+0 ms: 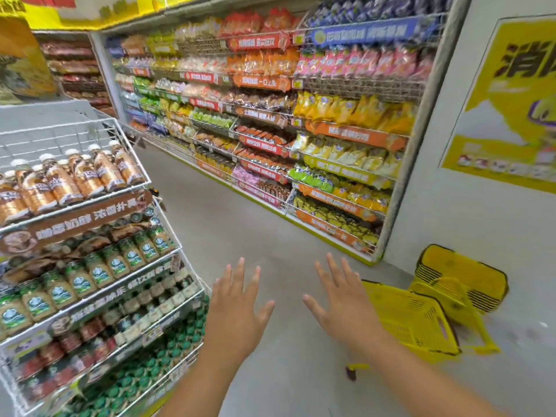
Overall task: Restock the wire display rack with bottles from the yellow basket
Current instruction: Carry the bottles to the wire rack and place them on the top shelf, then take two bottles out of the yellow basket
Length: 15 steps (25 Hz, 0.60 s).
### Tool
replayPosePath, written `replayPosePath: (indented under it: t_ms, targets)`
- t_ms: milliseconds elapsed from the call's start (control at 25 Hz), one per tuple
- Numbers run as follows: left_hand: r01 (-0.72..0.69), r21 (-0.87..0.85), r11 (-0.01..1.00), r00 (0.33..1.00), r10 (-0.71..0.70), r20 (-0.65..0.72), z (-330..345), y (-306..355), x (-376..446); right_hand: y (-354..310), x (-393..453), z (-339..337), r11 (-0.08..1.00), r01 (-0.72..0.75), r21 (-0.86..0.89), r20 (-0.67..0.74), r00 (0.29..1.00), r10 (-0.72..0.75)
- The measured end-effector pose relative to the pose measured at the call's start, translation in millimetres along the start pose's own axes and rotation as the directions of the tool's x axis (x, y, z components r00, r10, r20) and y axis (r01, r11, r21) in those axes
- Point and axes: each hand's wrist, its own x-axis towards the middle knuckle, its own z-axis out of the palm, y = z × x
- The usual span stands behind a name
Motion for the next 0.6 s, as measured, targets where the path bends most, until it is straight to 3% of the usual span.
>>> replayPosePath:
  t_ms: [320, 600]
  targets:
    - [-0.243, -0.064, 0.968, 0.969, 0.245, 0.025, 25, 147, 36, 141, -54, -12, 0.978, -0.206, 0.036, -0.103, 0.972, 0.209]
    - [-0.379, -0.070, 0.923, 0.923, 0.383, 0.046, 75, 310, 99, 301, -56, -11, 0.954, -0.273, 0.122, -0.153, 0.945, 0.290]
